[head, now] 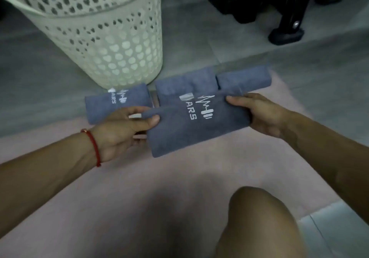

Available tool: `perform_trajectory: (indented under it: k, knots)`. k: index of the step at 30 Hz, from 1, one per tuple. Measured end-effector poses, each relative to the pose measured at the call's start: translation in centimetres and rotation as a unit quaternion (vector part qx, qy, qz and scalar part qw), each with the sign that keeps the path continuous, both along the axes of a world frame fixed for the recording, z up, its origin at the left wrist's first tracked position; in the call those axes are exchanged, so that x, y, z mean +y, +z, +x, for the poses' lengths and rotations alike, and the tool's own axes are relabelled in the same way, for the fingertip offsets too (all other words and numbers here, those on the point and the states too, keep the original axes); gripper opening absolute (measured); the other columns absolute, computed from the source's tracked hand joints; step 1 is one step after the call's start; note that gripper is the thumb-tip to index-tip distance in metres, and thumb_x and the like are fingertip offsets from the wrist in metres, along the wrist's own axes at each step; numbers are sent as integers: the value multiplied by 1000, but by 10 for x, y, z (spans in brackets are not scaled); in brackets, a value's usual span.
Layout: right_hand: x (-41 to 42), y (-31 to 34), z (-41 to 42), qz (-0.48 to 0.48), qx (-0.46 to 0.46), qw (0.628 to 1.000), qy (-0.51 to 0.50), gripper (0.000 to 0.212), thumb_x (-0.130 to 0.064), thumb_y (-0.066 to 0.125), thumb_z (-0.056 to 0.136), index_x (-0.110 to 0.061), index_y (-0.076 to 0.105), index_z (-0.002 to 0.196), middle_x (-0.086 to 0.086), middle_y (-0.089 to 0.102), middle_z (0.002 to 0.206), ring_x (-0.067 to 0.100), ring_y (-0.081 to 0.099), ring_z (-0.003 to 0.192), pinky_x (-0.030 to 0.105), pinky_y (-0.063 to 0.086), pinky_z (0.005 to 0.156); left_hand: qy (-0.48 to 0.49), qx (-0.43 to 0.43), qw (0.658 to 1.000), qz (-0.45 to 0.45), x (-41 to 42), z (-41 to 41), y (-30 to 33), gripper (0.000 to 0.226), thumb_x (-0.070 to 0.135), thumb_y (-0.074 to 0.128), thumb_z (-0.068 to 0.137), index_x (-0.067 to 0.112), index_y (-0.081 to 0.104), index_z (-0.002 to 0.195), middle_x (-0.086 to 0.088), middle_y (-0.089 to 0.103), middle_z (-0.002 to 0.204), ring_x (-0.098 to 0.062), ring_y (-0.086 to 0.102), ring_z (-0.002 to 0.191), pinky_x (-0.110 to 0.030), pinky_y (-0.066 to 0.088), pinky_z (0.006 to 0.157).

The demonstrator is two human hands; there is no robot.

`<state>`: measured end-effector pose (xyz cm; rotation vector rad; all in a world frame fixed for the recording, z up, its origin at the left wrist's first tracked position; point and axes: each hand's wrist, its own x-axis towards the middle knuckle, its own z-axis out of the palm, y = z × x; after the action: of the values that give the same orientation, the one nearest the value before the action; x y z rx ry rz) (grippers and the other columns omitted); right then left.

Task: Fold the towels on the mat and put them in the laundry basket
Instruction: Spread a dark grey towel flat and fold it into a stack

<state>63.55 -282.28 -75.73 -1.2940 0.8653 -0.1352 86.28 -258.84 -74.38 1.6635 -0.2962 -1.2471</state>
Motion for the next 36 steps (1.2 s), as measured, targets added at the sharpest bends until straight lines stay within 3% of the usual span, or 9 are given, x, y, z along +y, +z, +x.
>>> perform_trajectory:
  k: [4, 8, 12, 17, 22, 24, 27, 31, 36]
  knots:
    - [-43, 52, -28, 3, -30, 997, -68, 32, -14, 53, 97, -8, 69, 124, 12, 72, 123, 26, 67, 117, 38, 47, 105, 91, 61, 993, -44, -44, -44, 32, 61, 27, 81, 74, 9, 60, 128, -13, 74, 112, -26, 73, 91, -36, 60, 69]
    - [-85, 73, -65, -49, 19, 996, -66, 26, -21, 62, 96, -8, 74, 116, 12, 74, 118, 27, 68, 115, 46, 44, 111, 97, 93, 990, -38, -84, -72, 51, 62, 13, 82, 73, 9, 57, 129, -12, 75, 109, -30, 72, 98, -45, 58, 88]
    - [-136, 61, -82, -57, 66, 994, -70, 32, -28, 70, 92, -4, 74, 113, 12, 75, 113, 32, 68, 114, 47, 45, 106, 60, 62, 996, -11, -143, -72, 47, 40, 3, 76, 84, 7, 63, 121, -14, 74, 113, -31, 71, 104, -42, 58, 88]
    - [-217, 5, -77, -51, 112, 981, -153, 32, -22, 74, 90, 5, 71, 106, 18, 75, 105, 25, 67, 92, 37, 50, 81, 45, -52, 997, 45, -253, -76, 1, 11, -3, 67, 91, 7, 67, 95, -11, 74, 85, -20, 66, 72, -22, 54, 52]
    - [-293, -49, -53, -89, 137, 966, -201, 26, -18, 73, 91, -8, 61, 71, 6, 65, 75, 19, 55, 72, 28, 44, 65, -8, -179, 974, 139, -355, -63, -88, 20, 16, 62, 84, 10, 69, 101, -20, 73, 98, -35, 71, 94, -49, 58, 83]
    - [-315, -70, -36, -118, 148, 961, -199, 28, -19, 70, 94, -11, 60, 69, 4, 63, 72, 18, 54, 70, 27, 43, 62, 9, -217, 959, 184, -387, -68, -89, 31, 14, 56, 93, 5, 65, 121, -21, 70, 114, -34, 68, 107, -44, 53, 91]
    - [-341, -104, -13, -177, 186, 952, -165, 23, -26, 67, 96, -7, 66, 84, 12, 68, 84, 24, 59, 77, 33, 48, 69, 81, -217, 942, 243, -424, -69, -110, 47, 13, 45, 103, 0, 40, 148, -20, 50, 147, -30, 50, 133, -30, 35, 104]
    - [-360, -133, 6, -205, 239, 937, -150, 34, -35, 61, 99, -5, 68, 113, 17, 71, 109, 35, 64, 103, 42, 52, 91, 123, -231, 924, 280, -457, -69, -137, 46, 17, 33, 108, 1, 29, 151, -15, 35, 157, -27, 33, 144, -25, 20, 109]
    - [-363, -156, 17, -265, 278, 916, -114, 37, -37, 54, 102, -9, 62, 124, 15, 70, 115, 35, 63, 106, 30, 43, 82, 175, -247, 906, 295, -467, -72, -148, 36, 17, 41, 106, 4, 41, 140, -22, 53, 138, -37, 52, 127, -39, 39, 101]
